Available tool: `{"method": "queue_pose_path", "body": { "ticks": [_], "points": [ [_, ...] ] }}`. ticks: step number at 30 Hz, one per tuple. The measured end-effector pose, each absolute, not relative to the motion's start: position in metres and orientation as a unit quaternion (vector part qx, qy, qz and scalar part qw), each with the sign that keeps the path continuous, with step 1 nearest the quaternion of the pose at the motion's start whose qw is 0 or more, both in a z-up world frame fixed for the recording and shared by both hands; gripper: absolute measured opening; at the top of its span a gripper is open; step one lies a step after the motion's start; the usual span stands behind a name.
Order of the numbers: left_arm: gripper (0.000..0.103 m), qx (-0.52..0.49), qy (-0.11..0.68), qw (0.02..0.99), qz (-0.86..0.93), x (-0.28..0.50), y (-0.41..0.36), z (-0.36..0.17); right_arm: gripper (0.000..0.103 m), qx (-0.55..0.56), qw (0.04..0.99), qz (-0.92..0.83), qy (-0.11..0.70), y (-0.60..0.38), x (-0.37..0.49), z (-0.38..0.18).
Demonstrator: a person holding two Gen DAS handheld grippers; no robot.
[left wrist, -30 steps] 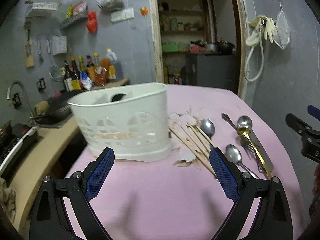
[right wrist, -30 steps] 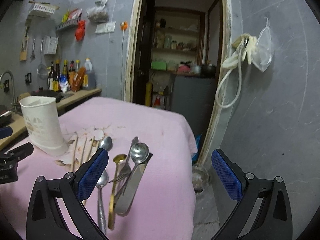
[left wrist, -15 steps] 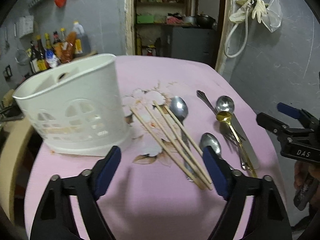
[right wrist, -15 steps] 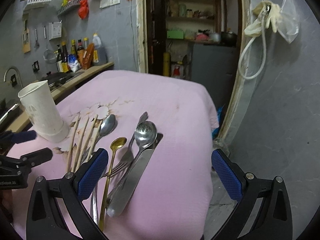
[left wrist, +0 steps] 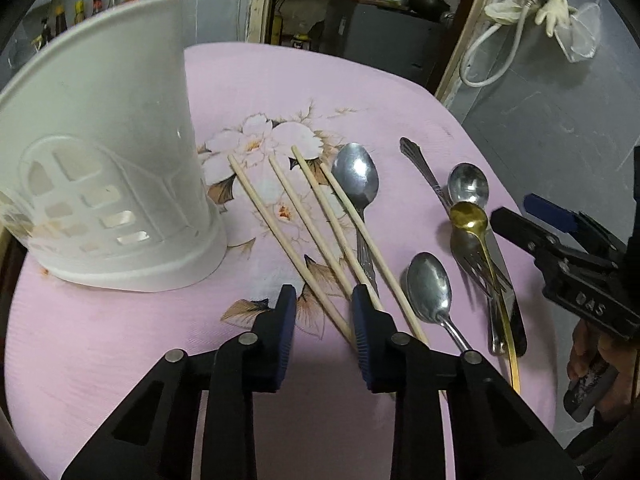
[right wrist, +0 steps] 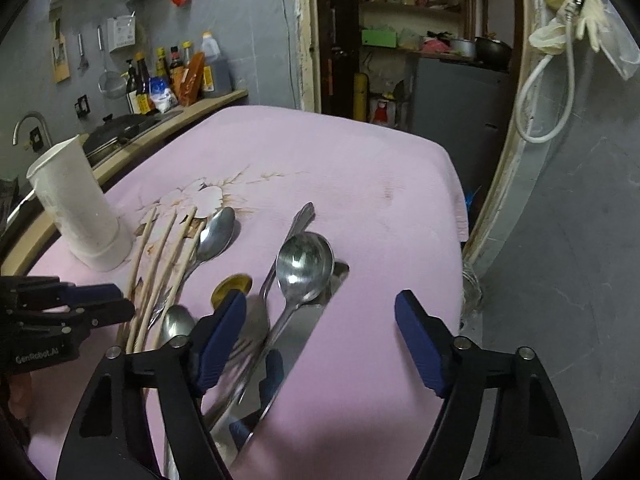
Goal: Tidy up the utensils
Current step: 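Grasp one wooden chopstick with the left tool while the right tool approaches the spoons, then close the right tool on the large silver spoon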
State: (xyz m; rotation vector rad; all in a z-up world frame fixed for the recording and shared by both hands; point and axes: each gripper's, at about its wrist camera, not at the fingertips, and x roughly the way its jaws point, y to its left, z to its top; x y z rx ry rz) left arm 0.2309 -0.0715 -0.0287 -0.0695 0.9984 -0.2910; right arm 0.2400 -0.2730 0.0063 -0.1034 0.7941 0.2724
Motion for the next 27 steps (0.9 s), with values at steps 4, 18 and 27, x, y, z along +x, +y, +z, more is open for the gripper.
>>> {"method": "queue_pose_path", "body": {
  "ticks": [4,18,27],
  "points": [
    [0.024,-0.053,0.477,0.866,-0.140,0.235,-0.068,-0.029,0.061,-0.033,0.902,0.145,0.405,-0.275,0.258,0.002],
    [0.005,-0.125,0.480,0.856,-0.145,0.230,-0.031,-0.027,0.006,0.014,0.888,0.177,0.424,-0.278,0.273,-0.007],
    [0.002,-0.127,0.493,0.846,-0.158,0.217,-0.033,-0.028,0.005,0.047,0.882,0.198,0.425,-0.290,0.246,-0.006]
  ]
}}
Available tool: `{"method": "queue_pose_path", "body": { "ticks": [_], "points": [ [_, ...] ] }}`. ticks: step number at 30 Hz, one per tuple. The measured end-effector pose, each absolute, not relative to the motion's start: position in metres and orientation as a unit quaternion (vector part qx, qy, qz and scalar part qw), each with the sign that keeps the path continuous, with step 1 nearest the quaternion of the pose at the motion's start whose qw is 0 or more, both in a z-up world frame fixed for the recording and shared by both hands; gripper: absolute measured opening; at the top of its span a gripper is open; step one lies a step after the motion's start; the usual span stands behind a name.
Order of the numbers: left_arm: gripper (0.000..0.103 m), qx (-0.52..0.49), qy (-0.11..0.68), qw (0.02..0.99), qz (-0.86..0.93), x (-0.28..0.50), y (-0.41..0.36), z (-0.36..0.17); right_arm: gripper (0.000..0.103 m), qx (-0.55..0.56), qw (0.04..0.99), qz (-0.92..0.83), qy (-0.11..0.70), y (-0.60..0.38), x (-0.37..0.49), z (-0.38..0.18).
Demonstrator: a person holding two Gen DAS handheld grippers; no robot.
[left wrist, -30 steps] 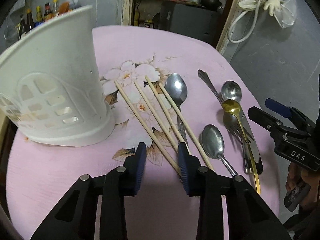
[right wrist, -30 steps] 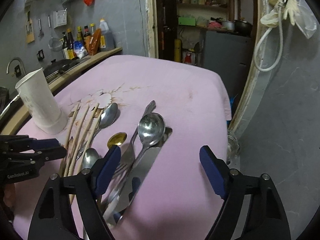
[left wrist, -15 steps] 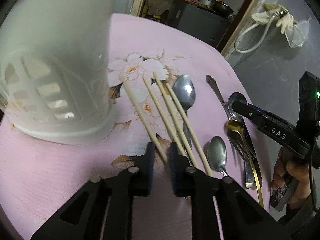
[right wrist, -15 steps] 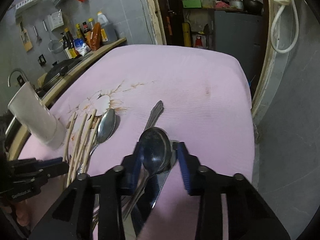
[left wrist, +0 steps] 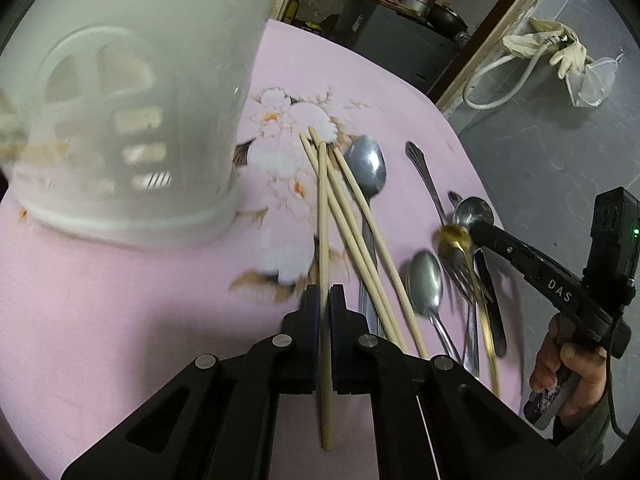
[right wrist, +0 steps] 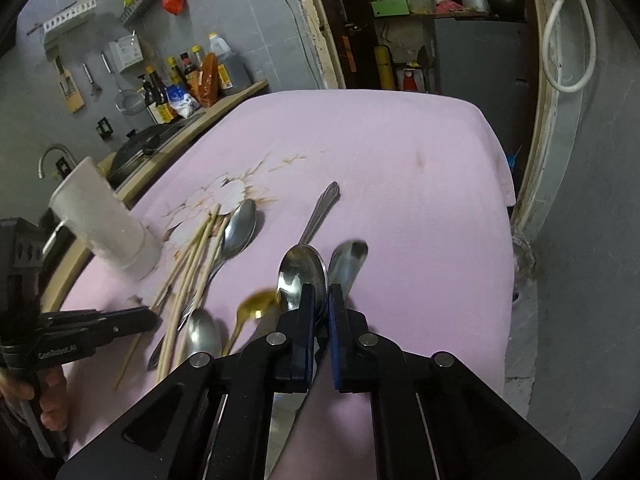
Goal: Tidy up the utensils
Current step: 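Close the right tool on the large silver spoon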
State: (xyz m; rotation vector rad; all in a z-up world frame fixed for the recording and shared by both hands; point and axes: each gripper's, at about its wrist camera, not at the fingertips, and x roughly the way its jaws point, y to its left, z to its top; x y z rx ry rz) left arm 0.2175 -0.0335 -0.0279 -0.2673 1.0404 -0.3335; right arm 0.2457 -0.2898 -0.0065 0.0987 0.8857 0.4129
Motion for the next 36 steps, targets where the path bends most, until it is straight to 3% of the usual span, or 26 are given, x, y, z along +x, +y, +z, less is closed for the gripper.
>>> {"method": "queue_pose_path", "body": {
  "ticks": [12,13,15,21,31,36],
  "points": [
    [0.002,-0.139,0.486,0.849,-0.154,0.173,-0.010,-0.018,0.007,0.051,0.880,0.203,0.427,-0.287,0.234,-0.007],
    [0.003,-0.134,0.486,0.850,-0.153,0.171,-0.010,-0.016,0.008,0.048,0.881,0.200,0.425,-0.285,0.235,-0.006],
    [0.003,-0.124,0.488,0.850,-0.154,0.169,-0.011,-0.015,0.030,0.042,0.885,0.190,0.423,-0.281,0.234,-0.006],
    [0.003,-0.092,0.491,0.853,-0.153,0.171,-0.016,-0.014,0.046,-0.008,0.895,0.163,0.416,-0.264,0.228,-0.007],
    [0.005,-0.033,0.492,0.860,-0.136,0.202,-0.035,-0.015,0.049,-0.070,0.900,0.116,0.414,-0.240,0.234,-0.016],
    [0.005,-0.015,0.494,0.859,-0.132,0.223,-0.044,-0.022,0.055,-0.077,0.902,0.099,0.414,-0.233,0.238,-0.021]
  ]
}}
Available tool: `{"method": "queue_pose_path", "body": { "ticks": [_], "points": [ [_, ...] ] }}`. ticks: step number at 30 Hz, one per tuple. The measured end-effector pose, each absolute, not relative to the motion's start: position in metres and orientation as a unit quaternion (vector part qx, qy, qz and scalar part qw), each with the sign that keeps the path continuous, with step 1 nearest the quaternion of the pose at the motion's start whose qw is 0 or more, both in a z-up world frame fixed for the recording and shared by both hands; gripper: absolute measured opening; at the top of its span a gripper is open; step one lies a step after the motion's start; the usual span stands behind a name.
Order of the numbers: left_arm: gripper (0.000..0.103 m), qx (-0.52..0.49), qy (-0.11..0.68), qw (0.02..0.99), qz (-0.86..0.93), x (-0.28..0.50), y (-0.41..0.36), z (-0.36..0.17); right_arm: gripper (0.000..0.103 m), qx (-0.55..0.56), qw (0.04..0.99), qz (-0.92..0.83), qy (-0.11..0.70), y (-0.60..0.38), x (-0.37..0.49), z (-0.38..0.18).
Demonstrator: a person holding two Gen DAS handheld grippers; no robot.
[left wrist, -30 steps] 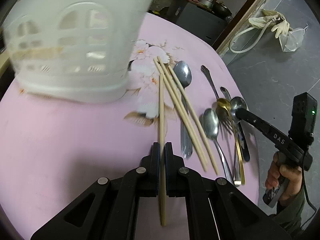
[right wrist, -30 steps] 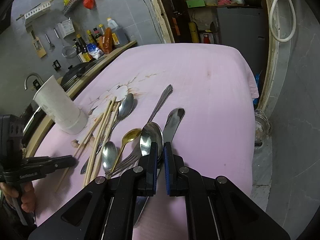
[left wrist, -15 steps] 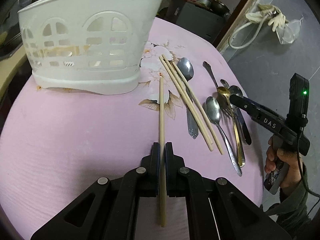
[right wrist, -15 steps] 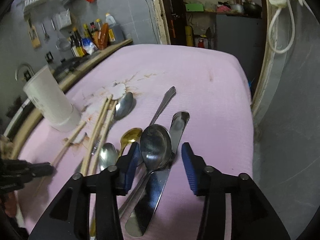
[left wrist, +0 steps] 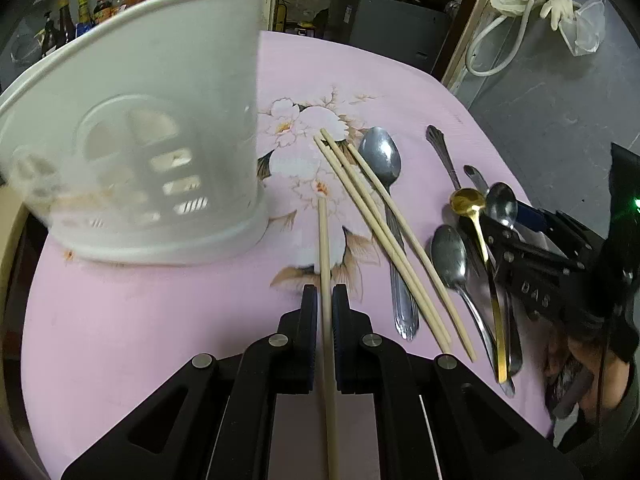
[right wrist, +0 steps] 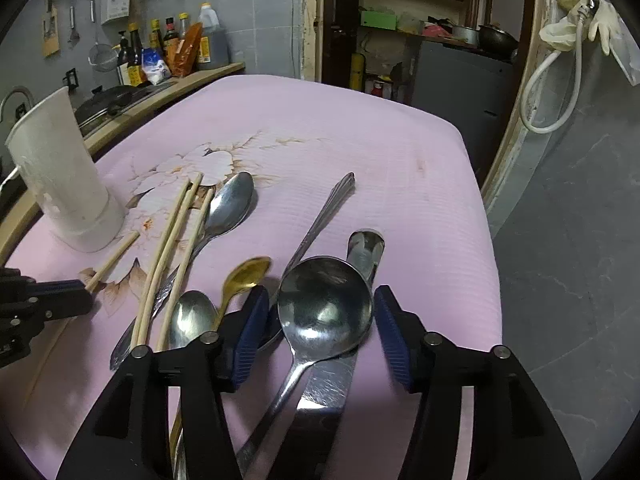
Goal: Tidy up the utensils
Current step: 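Close the right tool on the large silver spoon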
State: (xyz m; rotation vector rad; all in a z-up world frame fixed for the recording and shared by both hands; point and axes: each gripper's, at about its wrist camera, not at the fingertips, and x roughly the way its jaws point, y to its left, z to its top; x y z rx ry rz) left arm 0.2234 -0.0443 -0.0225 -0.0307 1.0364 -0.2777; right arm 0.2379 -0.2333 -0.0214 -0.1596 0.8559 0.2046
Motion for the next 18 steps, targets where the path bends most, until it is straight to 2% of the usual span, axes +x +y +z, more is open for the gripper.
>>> {"method": "queue_pose_path", "body": {
  "ticks": [2,11,18],
  "points": [
    [0.005,-0.013,0.492,0.860,-0.134,0.227,-0.046,-0.025,0.055,-0.084,0.903,0.093,0.411,-0.231,0.237,-0.022],
    [0.004,-0.029,0.483,0.862,-0.150,0.235,-0.045,-0.033,0.038,-0.061,0.910,0.081,0.402,-0.238,0.234,-0.018],
    [0.003,-0.081,0.458,0.866,-0.182,0.225,-0.031,-0.028,0.037,-0.042,0.925,0.092,0.366,-0.241,0.222,-0.007]
  ]
}}
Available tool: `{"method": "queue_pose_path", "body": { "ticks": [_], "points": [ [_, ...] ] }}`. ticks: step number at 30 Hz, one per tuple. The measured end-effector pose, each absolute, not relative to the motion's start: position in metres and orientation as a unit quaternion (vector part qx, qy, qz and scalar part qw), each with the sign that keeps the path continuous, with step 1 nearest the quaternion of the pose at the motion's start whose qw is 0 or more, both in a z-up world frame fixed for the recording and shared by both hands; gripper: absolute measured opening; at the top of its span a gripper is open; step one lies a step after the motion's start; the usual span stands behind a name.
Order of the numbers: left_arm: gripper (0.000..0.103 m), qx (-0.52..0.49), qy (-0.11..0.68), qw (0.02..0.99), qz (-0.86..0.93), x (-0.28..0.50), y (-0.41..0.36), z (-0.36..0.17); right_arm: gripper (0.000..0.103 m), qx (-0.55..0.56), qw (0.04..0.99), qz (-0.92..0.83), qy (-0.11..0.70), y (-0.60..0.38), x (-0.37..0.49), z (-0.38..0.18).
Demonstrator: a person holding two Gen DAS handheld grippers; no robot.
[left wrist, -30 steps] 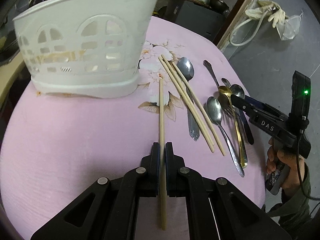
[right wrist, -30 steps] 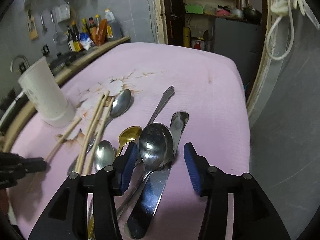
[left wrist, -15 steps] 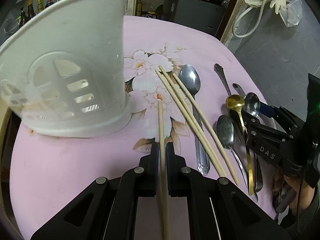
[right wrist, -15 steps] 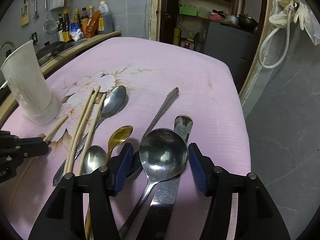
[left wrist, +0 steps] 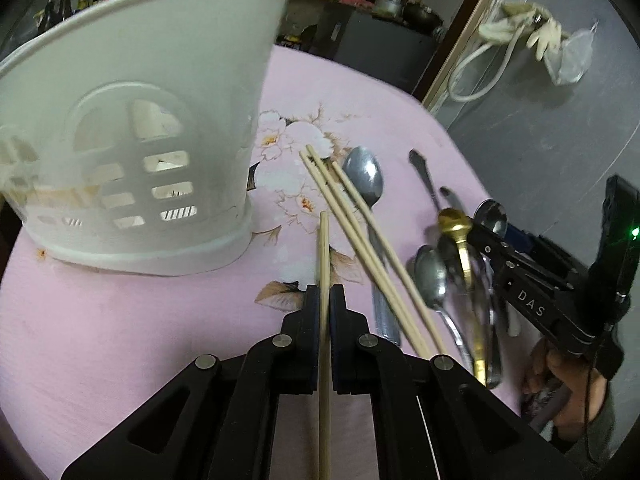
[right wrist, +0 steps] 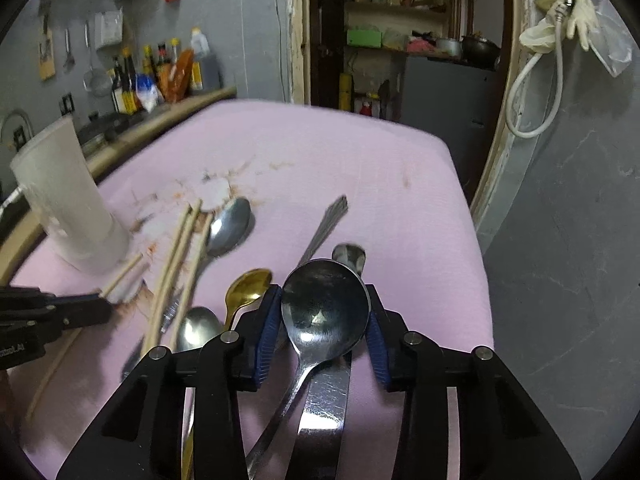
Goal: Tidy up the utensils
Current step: 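Close the right tool on the large silver spoon, then lift the chopstick with the left tool while the right tool lifts the silver spoon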
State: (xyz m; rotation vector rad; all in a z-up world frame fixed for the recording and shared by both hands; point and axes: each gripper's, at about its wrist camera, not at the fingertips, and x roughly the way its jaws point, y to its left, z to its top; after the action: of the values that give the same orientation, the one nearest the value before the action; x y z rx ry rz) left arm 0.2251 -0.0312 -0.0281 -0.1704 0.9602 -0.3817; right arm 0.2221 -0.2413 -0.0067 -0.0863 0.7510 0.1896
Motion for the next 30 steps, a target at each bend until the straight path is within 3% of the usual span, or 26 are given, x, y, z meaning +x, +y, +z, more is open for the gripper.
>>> {"method": "queue_pose_path", "body": {
  "ticks": [17,30],
  "points": [
    [0.003,-0.087,0.270,0.941,-0.187,0.157,-0.026,0.015,0.036,-0.099,0.975,0.076,0.184,-0.218,0.160,0.032],
    [0.003,-0.089,0.193,0.962,-0.170,0.128,-0.009,0.033,0.034,-0.141,0.982,0.078,0.098,-0.193,0.126,0.046]
  ]
}}
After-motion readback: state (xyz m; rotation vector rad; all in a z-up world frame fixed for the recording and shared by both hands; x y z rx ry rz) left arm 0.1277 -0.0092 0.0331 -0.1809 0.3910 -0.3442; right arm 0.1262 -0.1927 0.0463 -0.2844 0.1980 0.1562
